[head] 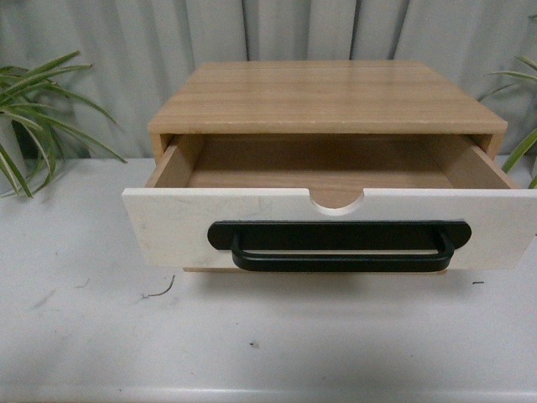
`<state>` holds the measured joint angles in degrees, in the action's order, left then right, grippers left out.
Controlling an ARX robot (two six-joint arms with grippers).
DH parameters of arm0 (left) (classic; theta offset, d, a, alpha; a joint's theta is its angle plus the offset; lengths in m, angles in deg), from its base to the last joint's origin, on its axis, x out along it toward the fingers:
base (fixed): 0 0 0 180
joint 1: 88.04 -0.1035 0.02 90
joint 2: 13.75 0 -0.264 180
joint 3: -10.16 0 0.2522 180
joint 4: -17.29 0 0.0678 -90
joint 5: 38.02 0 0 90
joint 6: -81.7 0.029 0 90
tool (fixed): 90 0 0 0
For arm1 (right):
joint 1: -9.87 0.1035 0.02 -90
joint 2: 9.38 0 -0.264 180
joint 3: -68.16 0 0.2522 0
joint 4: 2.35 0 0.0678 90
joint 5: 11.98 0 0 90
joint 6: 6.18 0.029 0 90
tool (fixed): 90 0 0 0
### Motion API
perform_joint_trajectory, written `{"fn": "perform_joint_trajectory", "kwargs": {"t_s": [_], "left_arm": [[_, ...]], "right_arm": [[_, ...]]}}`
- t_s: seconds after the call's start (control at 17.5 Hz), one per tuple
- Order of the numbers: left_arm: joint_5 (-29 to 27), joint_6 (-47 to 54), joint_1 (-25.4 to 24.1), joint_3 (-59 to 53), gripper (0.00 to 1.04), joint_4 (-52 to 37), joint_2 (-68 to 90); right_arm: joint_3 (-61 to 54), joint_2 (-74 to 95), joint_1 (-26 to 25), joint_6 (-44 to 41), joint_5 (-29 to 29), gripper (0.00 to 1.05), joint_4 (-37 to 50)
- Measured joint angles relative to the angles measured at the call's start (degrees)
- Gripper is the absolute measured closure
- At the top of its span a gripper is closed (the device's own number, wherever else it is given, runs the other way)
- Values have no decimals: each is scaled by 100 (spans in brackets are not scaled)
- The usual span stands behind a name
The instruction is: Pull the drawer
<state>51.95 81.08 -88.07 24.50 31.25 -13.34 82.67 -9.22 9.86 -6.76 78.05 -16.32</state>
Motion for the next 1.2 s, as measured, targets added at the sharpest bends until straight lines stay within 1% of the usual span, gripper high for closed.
{"fn": "perform_joint_trajectory", "kwargs": {"t_s": [0.06,0.11,0.17,1.2], "left_arm": [[0,0,0,0,15,0,0],[0,7,0,0,5,0,0],[0,2,0,0,8,0,0],[0,2,0,0,7,0,0]], "right_arm": [[0,0,0,0,0,12,-2],[0,0,0,11,0,5,-2],[0,0,0,11,0,7,-2],[0,0,0,11,0,6,-2]]}}
